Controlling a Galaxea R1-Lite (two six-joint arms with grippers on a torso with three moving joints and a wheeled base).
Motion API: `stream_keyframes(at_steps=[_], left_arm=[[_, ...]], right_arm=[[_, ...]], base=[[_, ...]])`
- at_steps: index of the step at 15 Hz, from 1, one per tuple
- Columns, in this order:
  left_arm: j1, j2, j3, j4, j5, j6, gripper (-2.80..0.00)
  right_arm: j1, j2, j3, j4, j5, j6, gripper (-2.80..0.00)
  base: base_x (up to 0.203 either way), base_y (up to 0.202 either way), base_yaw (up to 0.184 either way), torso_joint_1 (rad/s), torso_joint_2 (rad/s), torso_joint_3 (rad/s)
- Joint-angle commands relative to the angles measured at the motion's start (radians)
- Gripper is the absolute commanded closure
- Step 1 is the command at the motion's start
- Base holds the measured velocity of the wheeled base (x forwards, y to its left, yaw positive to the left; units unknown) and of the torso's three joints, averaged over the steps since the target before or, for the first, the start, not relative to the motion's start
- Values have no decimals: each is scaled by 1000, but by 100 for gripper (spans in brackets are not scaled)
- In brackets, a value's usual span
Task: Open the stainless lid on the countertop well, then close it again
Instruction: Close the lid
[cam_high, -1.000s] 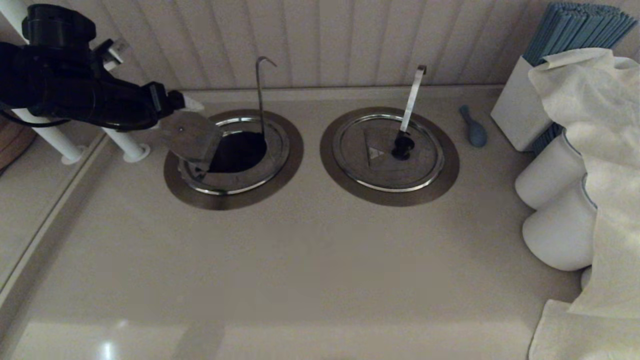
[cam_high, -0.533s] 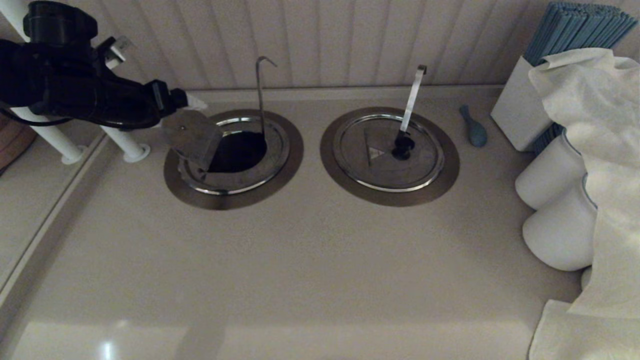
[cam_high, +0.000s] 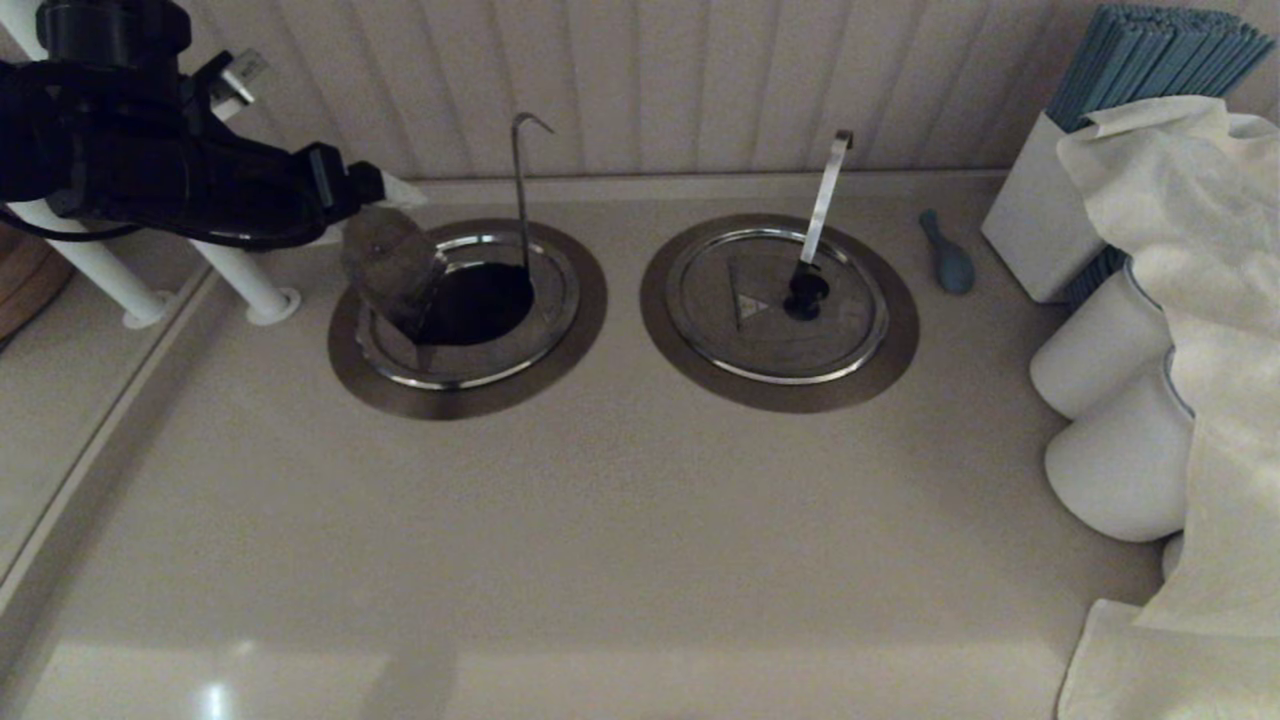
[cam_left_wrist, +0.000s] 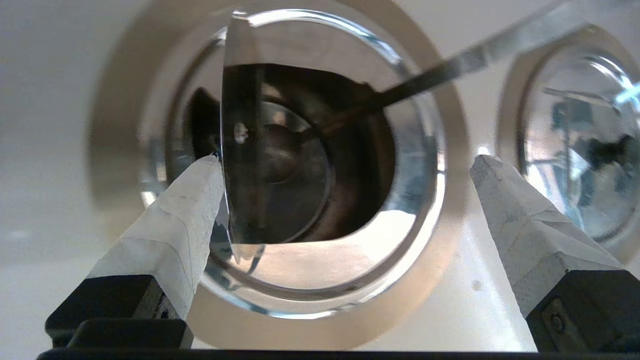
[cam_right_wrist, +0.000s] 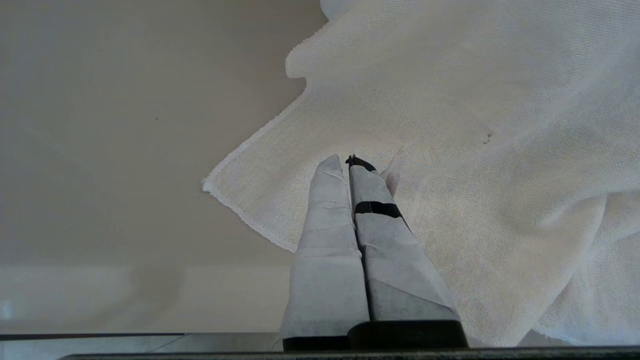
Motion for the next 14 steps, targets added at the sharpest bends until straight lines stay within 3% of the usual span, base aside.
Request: stream_keyframes(at_steps=[1, 14], left_arm=[[-14, -16, 9, 2, -2, -1, -280], [-147, -20, 60, 1, 1, 4, -280]], right_arm=[[0, 0, 0, 0, 0, -1, 0], [1, 0, 0, 0, 0, -1, 0]], base=[[0, 0, 0, 0, 0, 0], [0, 0, 0, 0, 0, 0]])
